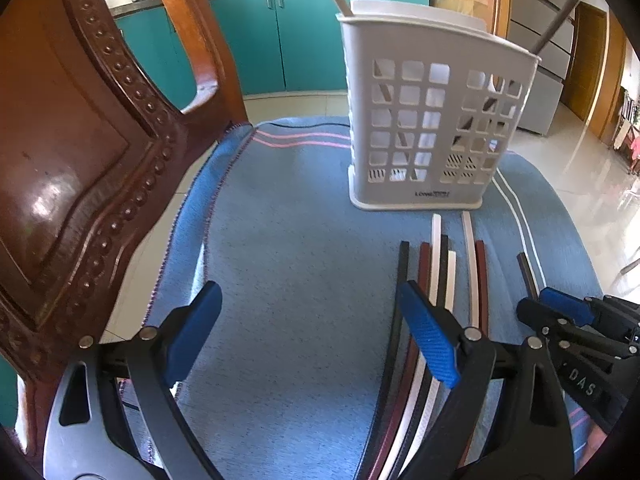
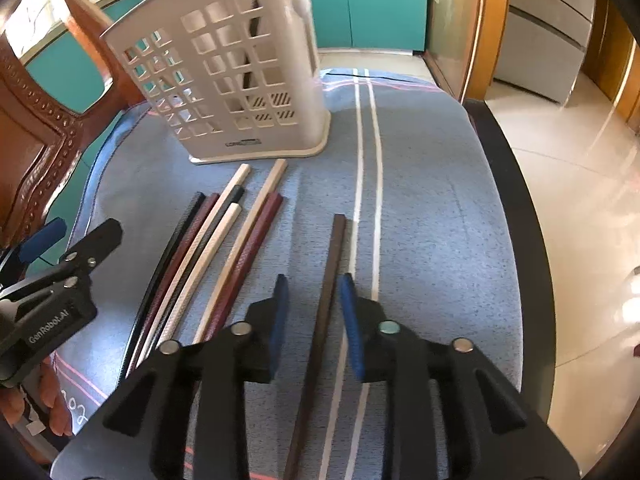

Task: Organize utensils
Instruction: 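Move both tools back down over the remaining chopsticks on the cloth, then close the left tool on a light wooden chopstick while the right tool aligns over a dark brown one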

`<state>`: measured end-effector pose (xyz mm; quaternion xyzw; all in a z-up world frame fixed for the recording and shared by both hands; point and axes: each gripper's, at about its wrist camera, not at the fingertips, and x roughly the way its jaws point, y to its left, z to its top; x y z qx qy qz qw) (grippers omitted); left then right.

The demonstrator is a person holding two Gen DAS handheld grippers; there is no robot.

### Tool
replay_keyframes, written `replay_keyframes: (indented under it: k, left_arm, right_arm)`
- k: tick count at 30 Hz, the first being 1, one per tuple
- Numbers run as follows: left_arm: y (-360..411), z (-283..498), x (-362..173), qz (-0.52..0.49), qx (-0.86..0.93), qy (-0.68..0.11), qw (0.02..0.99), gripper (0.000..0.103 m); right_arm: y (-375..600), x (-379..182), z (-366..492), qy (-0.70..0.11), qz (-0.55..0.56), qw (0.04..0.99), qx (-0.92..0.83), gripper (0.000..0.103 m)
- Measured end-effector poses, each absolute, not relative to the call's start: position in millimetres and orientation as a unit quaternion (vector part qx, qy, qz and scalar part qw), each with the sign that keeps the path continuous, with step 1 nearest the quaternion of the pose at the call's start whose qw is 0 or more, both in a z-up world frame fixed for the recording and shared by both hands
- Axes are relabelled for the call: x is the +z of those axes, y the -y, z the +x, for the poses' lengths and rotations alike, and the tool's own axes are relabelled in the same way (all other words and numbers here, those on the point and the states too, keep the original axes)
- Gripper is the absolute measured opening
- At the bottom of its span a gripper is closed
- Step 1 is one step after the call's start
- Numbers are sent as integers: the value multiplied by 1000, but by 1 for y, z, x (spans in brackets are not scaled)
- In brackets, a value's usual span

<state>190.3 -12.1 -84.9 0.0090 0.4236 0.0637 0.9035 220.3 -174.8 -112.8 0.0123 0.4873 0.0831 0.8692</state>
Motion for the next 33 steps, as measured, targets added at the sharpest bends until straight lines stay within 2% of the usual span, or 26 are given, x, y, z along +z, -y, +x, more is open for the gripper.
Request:
replay_keyframes:
  k: [10, 19, 24, 30, 32, 33]
  left_arm:
    - [28, 189, -106, -29, -22, -473, 880, 90]
    - [56, 184, -128, 21, -35, -491, 870, 91]
    - [54, 182, -128, 8, -36, -493, 869, 88]
    - [39, 182, -123, -8, -35, -490, 871, 56]
    - [35, 182, -121, -12, -32, -489, 871, 40]
    - [33, 182, -121, -14, -30, -489, 871, 36]
  right_arm:
    - [171, -118, 220, -490, 4, 868, 80, 28]
    - [185, -115, 222, -490, 19, 868, 70, 28]
    - [187, -115, 222, -490, 18, 868, 72, 28]
    - [186, -115, 221, -490, 18, 868, 72, 28]
    - [186, -115, 221, -490, 18, 868, 72, 28]
    - [185, -116, 221, -490, 18, 868, 72, 28]
